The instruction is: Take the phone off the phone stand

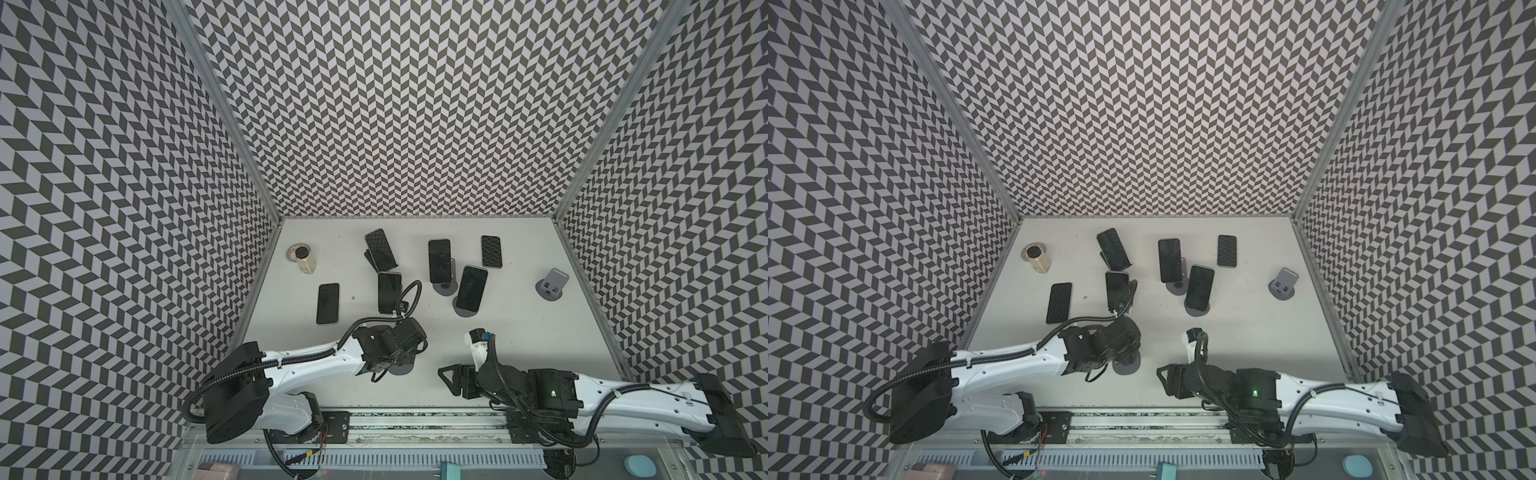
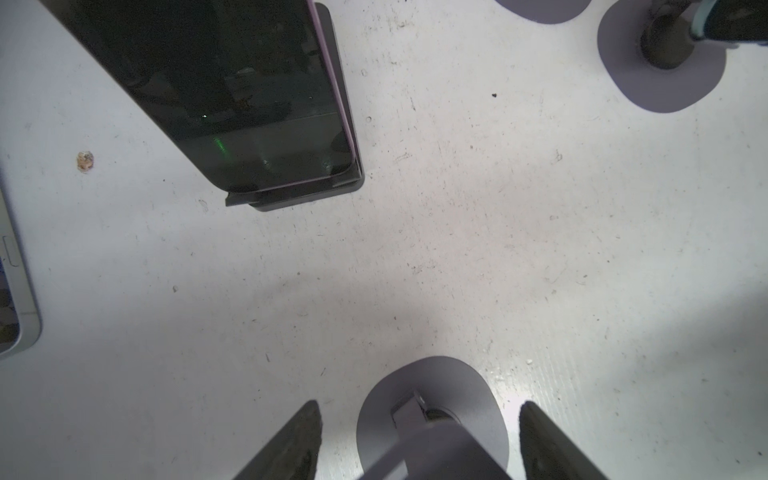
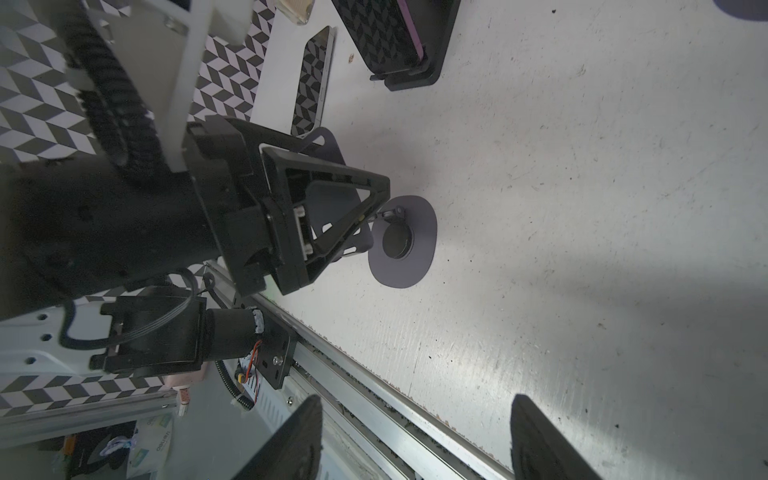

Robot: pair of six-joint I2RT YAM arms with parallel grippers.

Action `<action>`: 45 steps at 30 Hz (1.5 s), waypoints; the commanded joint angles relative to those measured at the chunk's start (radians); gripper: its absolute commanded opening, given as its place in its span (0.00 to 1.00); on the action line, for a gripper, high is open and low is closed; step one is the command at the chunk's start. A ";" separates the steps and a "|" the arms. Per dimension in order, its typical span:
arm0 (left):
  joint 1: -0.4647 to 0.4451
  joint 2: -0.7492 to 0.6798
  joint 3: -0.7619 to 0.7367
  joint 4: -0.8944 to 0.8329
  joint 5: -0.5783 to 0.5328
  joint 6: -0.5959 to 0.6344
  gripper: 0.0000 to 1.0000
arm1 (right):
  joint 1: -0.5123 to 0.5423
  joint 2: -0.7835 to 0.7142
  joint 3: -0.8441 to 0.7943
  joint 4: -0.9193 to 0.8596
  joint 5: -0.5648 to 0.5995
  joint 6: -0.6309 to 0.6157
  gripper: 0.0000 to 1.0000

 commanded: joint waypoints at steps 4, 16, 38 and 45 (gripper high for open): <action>0.009 -0.091 0.029 -0.062 0.046 -0.006 0.87 | 0.005 -0.012 -0.010 0.022 0.004 0.023 0.70; 0.010 -0.070 0.103 -0.184 0.087 -0.138 0.84 | 0.005 -0.001 -0.014 0.058 -0.002 -0.003 0.70; 0.037 0.101 0.227 -0.198 0.039 -0.090 0.85 | 0.005 -0.149 -0.050 -0.045 0.009 0.009 0.69; 0.036 0.136 0.252 -0.182 0.046 -0.079 0.85 | 0.005 -0.182 -0.054 -0.075 0.023 0.016 0.68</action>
